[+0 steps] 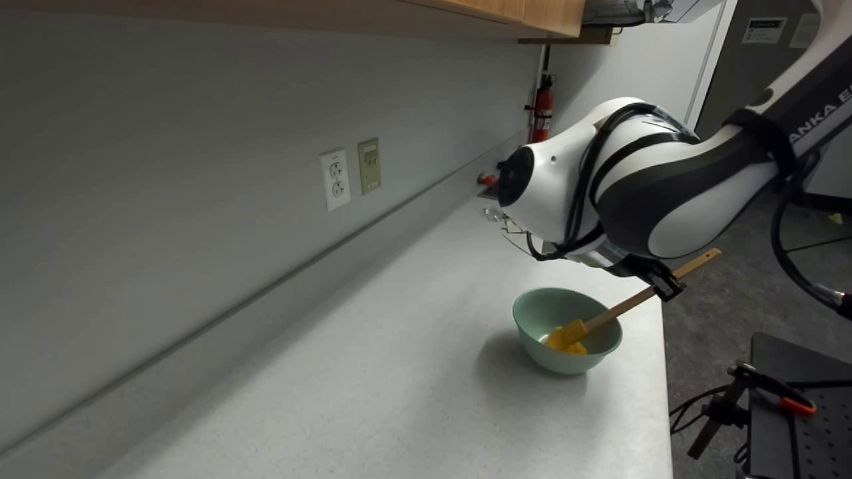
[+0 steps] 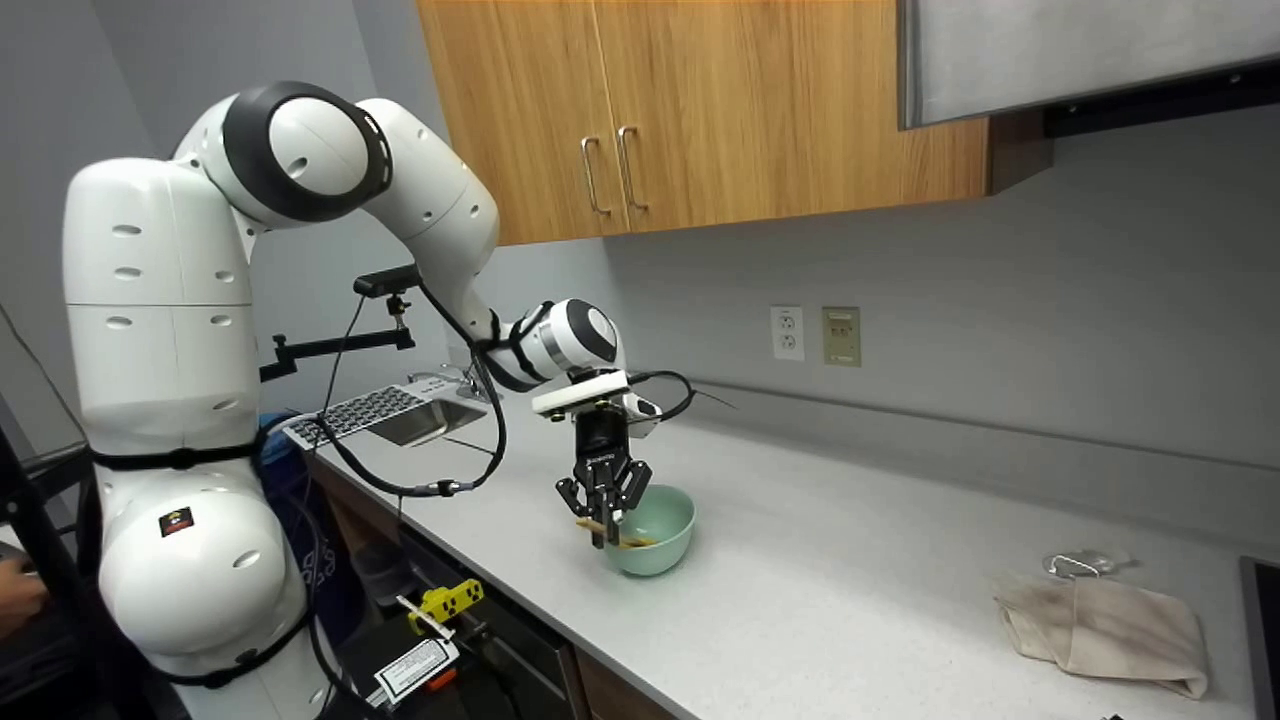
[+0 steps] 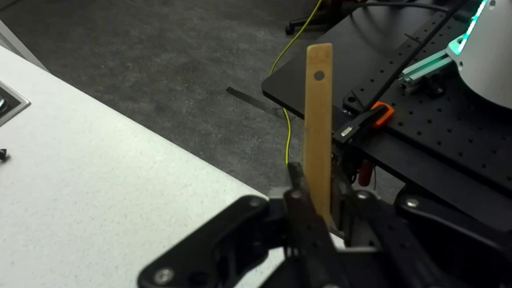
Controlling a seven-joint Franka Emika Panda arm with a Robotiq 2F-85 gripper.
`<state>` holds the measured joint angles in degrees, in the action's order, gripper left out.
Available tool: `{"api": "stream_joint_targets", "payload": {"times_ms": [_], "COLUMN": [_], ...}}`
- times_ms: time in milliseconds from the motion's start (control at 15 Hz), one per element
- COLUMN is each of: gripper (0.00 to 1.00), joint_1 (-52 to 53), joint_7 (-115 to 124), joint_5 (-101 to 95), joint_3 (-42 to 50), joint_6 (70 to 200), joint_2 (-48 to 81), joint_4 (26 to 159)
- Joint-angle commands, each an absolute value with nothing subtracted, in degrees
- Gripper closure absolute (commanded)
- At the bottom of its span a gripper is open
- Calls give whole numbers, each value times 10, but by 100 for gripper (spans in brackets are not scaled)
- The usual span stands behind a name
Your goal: Mix in the bowl with the spatula
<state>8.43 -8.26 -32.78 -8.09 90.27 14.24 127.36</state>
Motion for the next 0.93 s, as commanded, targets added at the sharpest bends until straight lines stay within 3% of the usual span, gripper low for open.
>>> {"api": "stream_joint_targets", "payload": {"times_ms": [0,867], "gripper": [96,96], "joint_1": [89,88], "joint_7": [-80,-75], "joint_5": [-358,-385], "joint_3": [-76,-89], "joint_6": [853,846], "joint_2": [160,97], "joint_4": [1250,1257]}}
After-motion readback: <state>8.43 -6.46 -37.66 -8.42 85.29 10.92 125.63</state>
